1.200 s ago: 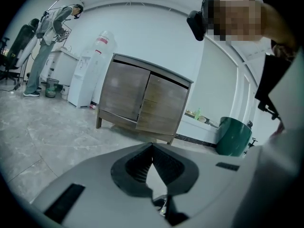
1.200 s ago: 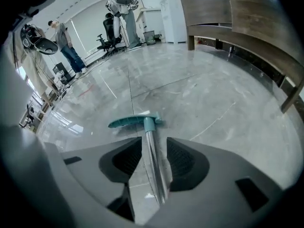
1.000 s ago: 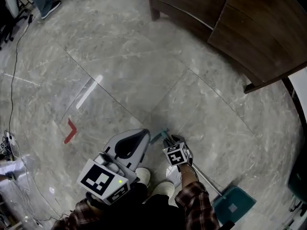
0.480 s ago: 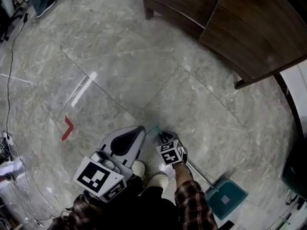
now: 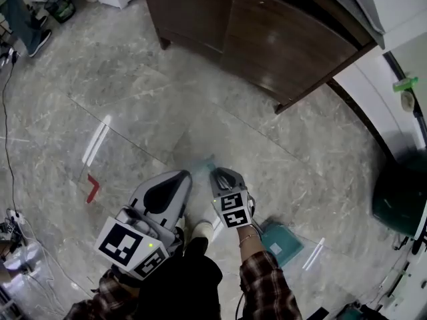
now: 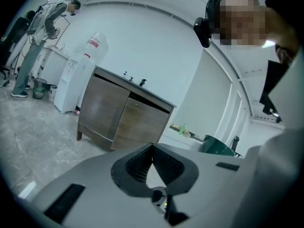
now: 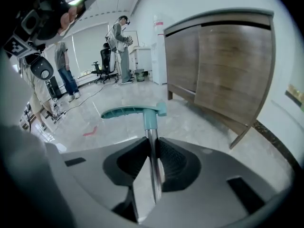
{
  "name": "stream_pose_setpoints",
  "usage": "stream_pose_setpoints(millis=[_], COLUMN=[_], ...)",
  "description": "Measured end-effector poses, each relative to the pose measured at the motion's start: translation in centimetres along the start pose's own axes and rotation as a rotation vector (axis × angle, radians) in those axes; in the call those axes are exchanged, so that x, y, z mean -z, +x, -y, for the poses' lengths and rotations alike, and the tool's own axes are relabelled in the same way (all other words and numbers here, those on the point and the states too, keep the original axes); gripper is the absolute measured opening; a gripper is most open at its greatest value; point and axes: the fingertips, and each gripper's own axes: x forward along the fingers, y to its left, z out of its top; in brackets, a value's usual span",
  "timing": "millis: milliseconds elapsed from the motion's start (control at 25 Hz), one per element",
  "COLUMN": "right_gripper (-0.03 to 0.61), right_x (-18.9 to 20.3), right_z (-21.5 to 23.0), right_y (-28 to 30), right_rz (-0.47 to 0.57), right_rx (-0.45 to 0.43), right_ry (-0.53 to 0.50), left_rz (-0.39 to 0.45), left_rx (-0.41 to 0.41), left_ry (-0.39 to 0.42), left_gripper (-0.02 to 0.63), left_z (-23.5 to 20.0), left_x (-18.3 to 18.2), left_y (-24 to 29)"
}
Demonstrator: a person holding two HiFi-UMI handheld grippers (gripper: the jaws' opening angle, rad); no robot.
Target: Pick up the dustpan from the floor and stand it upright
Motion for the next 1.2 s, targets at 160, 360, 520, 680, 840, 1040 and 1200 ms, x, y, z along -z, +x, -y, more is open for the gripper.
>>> stream_pose_setpoints(millis=[160, 360, 520, 680, 840, 1040, 1200], right_gripper=[0.086, 0.083, 0.080, 0.078, 0.078, 0.080, 0.080], right_x=[-4.2, -7.8, -9.9, -11.1, -10.7, -9.6, -9.7], right_z=[3.4, 8.0, 10.2, 12.1, 13.2, 14.2, 14.9], right_y=[-6.7, -13.7, -18.5, -22.9, -26.7, -31.0, -33.2], right_rz=[0.078, 0.168, 0.219, 0.267, 0.306, 0.337, 0.361], right_rx=[0.069, 0.174, 0.249, 0.296, 0.341, 0.401, 0.423], right_ry=[0.068, 0.150, 0.198, 0.248, 0.304, 0.361, 0.348], left_rz=[-0.011, -0.030, -0.055, -0.072, -0.085, -0.110, -0.134], left_rx=[0.050, 0.091, 0.120, 0.159, 0.189, 0.226, 0.250], left_ry=[0.019, 0.030, 0.022, 0.029, 0.039, 0.041, 0.049], left_gripper=[0.009, 0.009, 0.009, 0.009, 0.009, 0.009, 0.009], left_z=[5.1, 10.2, 13.1, 16.1, 18.9, 22.1, 24.3], left_x=[-4.9, -8.7, -10.7, -12.6, -13.7, -13.8, -13.1], left_y=[0.0, 0.4, 0.8, 1.4, 2.2, 2.4, 2.9])
